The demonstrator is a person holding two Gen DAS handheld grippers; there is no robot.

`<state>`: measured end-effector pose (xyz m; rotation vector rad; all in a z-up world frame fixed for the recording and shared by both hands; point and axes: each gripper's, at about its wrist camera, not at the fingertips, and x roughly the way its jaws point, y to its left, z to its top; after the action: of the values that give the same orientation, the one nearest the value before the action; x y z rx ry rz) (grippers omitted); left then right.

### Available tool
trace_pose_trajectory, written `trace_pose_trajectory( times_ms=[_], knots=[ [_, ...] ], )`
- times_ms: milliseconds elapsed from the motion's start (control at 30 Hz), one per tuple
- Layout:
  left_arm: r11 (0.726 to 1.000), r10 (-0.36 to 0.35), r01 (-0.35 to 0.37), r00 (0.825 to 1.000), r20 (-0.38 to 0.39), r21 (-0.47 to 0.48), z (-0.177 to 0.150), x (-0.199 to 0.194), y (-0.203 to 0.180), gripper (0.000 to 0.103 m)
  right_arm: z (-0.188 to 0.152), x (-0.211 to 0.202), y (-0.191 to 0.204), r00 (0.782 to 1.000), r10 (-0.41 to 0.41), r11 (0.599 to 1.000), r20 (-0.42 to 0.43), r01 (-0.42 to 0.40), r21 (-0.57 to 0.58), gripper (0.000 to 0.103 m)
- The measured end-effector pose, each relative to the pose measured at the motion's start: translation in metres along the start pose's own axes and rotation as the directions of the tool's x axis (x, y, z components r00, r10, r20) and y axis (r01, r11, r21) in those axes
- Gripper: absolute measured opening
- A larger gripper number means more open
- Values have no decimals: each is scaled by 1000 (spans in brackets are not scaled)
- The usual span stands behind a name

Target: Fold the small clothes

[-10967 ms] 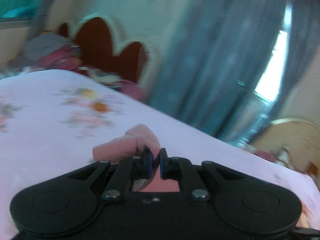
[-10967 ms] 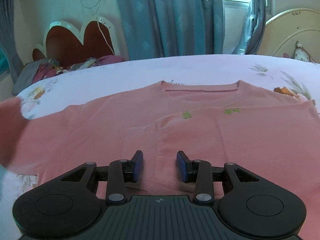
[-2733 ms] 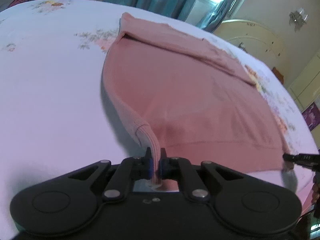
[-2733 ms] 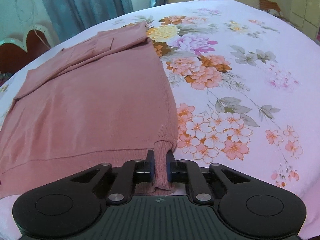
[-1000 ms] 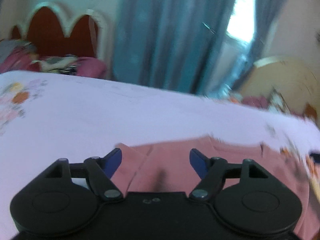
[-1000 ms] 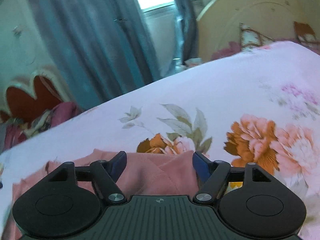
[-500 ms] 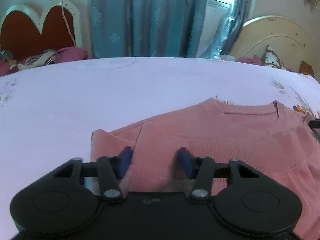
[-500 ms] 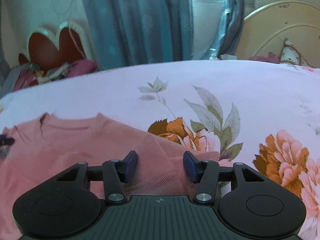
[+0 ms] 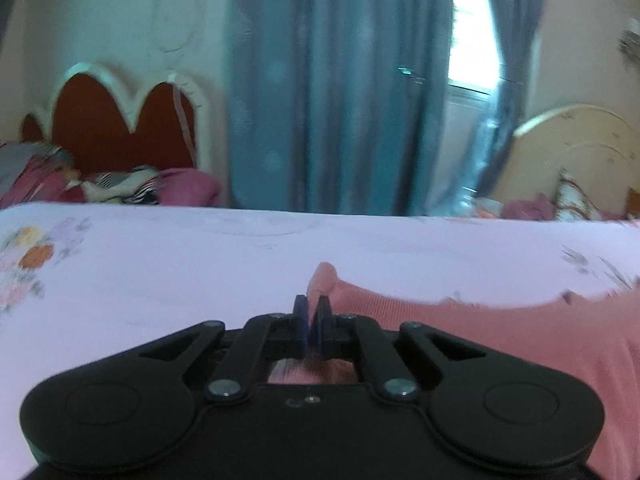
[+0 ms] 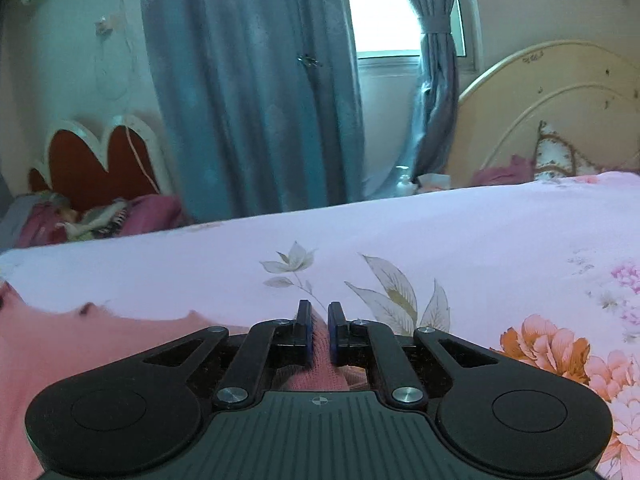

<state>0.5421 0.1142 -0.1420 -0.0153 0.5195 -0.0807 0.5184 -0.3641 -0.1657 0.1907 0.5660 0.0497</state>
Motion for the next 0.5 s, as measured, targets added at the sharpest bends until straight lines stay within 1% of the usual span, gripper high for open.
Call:
trace_pose_trajectory(
  times_ms=[33, 100, 133, 200, 233, 267, 333, 367, 400, 433, 500],
  knots=[
    [1000, 18, -18, 1000, 3, -9, 0, 4, -3, 4, -3, 3, 3, 1000, -15, 1000, 4, 15, 7, 7],
    [997, 62, -62, 998, -2, 51, -7, 12, -13, 4, -9, 10, 5, 999, -42, 999, -10, 42, 10, 7],
    [993, 78, -75, 997, -24, 88, -12, 16, -16, 4, -14, 15, 5, 997, -65, 998, -40, 65, -10, 7],
    [988, 90, -77, 992, -90, 131, -22, 25, -19, 5, -23, 30, 7, 989, -107, 993, -102, 102, -54, 7],
    [985, 104, -87, 989, -107, 150, -27, 29, -21, 5, -27, 35, 6, 988, -112, 992, -110, 106, -63, 7],
    [981, 115, -96, 988, -106, 169, -28, 28, -22, 6, -28, 34, 6, 988, -118, 991, -100, 111, -69, 7],
    [976, 127, -104, 986, -108, 193, -24, 26, -24, 13, -25, 33, 7, 988, -114, 991, -100, 107, -74, 8],
    [976, 128, -106, 986, -105, 191, -22, 24, -23, 23, -25, 29, 7, 989, -116, 991, -86, 110, -70, 9],
    [977, 125, -105, 987, -102, 183, -22, 20, -21, 30, -23, 23, 6, 990, -120, 992, -67, 117, -57, 9],
    [981, 116, -98, 988, -102, 170, -21, 17, -18, 34, -21, 18, 5, 992, -116, 993, -56, 113, -44, 9],
    [984, 118, -105, 989, -85, 145, -18, 8, -14, 64, -17, 8, 2, 994, -104, 994, -45, 103, -26, 9]
  ],
)
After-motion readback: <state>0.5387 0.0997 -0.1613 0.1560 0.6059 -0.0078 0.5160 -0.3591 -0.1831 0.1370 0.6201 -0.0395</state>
